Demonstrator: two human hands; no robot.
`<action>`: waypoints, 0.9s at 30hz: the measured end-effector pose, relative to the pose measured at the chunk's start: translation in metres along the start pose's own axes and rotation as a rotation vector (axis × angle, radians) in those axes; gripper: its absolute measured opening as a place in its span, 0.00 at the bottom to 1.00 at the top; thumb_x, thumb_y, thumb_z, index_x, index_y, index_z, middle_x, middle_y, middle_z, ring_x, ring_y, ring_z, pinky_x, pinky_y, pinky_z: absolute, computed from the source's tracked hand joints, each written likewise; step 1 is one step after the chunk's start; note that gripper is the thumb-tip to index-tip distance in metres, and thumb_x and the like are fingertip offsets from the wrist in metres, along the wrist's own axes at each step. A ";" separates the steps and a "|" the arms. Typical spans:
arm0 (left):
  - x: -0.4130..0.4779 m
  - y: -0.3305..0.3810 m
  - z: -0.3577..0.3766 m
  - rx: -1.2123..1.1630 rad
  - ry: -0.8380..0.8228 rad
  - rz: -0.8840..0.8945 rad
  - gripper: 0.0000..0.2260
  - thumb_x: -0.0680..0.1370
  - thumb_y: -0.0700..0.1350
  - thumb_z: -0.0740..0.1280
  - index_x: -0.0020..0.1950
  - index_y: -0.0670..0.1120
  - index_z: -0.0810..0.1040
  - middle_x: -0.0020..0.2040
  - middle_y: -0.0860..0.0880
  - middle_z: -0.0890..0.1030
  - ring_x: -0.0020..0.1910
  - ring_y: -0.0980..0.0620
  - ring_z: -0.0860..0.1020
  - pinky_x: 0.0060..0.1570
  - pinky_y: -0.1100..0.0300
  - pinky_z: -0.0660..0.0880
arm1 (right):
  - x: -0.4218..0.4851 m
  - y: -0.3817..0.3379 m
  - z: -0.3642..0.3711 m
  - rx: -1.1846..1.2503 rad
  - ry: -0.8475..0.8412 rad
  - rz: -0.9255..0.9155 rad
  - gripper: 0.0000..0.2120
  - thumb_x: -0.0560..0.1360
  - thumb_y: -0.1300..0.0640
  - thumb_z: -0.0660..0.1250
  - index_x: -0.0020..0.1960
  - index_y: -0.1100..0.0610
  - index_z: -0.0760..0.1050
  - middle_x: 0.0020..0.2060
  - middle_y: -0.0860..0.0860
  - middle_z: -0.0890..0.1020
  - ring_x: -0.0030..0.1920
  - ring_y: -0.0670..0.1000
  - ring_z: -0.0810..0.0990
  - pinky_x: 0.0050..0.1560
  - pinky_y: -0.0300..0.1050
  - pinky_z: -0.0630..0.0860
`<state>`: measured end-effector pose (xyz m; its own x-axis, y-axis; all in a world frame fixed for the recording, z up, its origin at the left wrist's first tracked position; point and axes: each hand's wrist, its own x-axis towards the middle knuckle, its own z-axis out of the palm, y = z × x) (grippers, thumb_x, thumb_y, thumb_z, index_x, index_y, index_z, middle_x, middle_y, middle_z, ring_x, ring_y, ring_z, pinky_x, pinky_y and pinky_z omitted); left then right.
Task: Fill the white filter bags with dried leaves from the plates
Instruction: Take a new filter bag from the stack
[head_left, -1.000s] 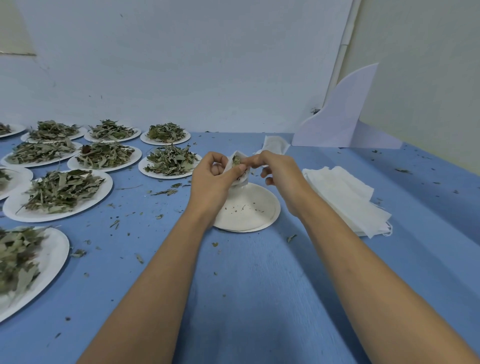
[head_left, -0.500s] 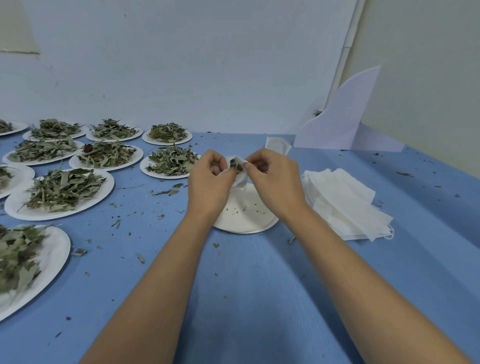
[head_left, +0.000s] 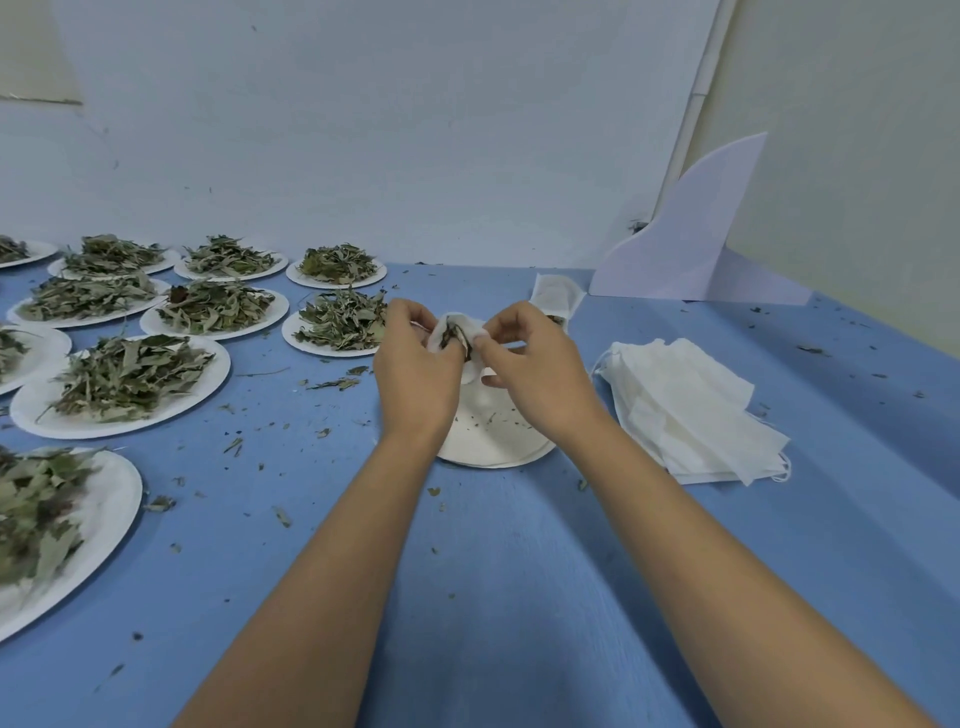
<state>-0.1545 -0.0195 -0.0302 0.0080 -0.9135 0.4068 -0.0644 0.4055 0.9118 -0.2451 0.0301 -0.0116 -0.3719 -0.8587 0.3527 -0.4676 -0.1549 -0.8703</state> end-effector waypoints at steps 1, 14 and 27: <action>0.000 0.001 0.001 -0.022 -0.043 -0.013 0.09 0.75 0.39 0.67 0.44 0.50 0.68 0.37 0.53 0.72 0.31 0.66 0.72 0.31 0.74 0.68 | 0.001 0.002 0.000 0.002 0.038 0.014 0.06 0.77 0.55 0.67 0.47 0.58 0.74 0.41 0.45 0.78 0.42 0.48 0.80 0.50 0.54 0.79; 0.000 -0.002 0.005 -0.083 -0.149 -0.147 0.12 0.73 0.42 0.71 0.42 0.52 0.68 0.37 0.53 0.73 0.35 0.56 0.74 0.37 0.64 0.72 | 0.004 0.009 -0.004 -0.076 0.146 -0.029 0.02 0.75 0.59 0.68 0.45 0.56 0.77 0.39 0.43 0.80 0.40 0.39 0.78 0.37 0.25 0.70; 0.006 -0.003 -0.003 -0.046 -0.083 -0.182 0.10 0.73 0.42 0.71 0.39 0.49 0.70 0.38 0.50 0.72 0.35 0.54 0.71 0.33 0.70 0.69 | 0.003 0.008 -0.001 0.150 0.021 0.133 0.03 0.74 0.63 0.69 0.45 0.57 0.76 0.39 0.50 0.79 0.43 0.49 0.80 0.52 0.49 0.79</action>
<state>-0.1509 -0.0262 -0.0299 -0.0674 -0.9707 0.2309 -0.0237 0.2329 0.9722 -0.2513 0.0268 -0.0170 -0.4398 -0.8663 0.2370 -0.2894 -0.1132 -0.9505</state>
